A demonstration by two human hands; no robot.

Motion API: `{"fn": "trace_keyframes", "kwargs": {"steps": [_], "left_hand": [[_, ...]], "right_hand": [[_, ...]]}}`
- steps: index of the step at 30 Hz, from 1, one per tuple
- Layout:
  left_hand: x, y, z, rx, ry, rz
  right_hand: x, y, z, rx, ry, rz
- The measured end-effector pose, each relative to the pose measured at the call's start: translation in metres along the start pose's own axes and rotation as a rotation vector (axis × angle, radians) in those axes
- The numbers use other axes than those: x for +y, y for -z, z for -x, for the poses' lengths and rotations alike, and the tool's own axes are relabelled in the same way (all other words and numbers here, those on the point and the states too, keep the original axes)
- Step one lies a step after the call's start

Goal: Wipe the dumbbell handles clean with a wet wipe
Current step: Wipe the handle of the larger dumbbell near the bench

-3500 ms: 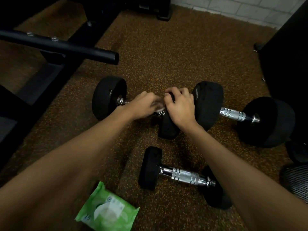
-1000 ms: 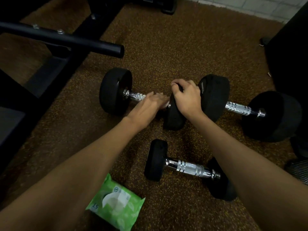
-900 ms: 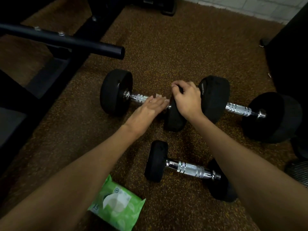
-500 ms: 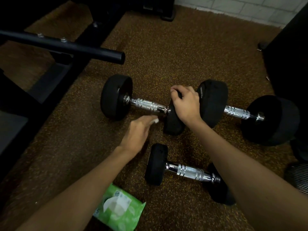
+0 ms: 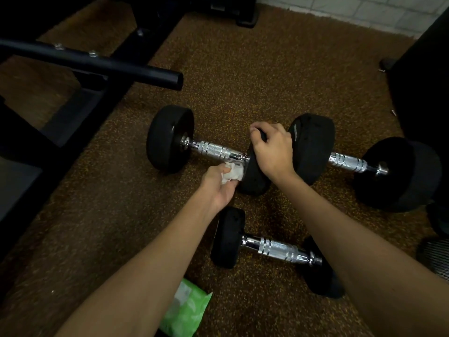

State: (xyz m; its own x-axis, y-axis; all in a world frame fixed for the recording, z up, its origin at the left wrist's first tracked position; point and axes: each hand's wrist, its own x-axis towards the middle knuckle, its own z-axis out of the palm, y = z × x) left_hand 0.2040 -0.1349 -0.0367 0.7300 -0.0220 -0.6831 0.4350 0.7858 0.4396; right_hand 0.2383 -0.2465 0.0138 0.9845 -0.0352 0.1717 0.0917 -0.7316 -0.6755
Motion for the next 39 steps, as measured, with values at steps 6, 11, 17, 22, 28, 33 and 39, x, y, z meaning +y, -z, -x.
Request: {"fn": "trace_keyframes", "kwargs": {"steps": [6, 11, 17, 22, 28, 33, 39], "left_hand": [[0.002, -0.005, 0.003, 0.009, 0.038, 0.072], [0.003, -0.009, -0.001, -0.064, 0.043, -0.049], [0.006, 0.005, 0.007, -0.11, 0.043, -0.105], [0.005, 0.008, 0.024, -0.143, 0.054, -0.039], [0.009, 0.013, 0.041, -0.176, -0.056, -0.165], [0.007, 0.012, 0.045, -0.053, -0.654, -0.939], [0.015, 0.02, 0.007, -0.21, -1.153, -2.258]], "right_hand": [[0.002, -0.002, 0.001, 0.0, -0.02, 0.012], [0.004, -0.003, -0.001, -0.015, -0.015, 0.02], [0.011, -0.008, -0.002, -0.021, -0.01, 0.049], [0.008, -0.006, -0.003, -0.021, 0.01, 0.039], [0.004, -0.003, -0.002, -0.002, 0.017, 0.037], [0.002, -0.002, 0.0, 0.01, 0.009, 0.03], [0.003, -0.003, 0.001, 0.011, 0.039, 0.04]]}}
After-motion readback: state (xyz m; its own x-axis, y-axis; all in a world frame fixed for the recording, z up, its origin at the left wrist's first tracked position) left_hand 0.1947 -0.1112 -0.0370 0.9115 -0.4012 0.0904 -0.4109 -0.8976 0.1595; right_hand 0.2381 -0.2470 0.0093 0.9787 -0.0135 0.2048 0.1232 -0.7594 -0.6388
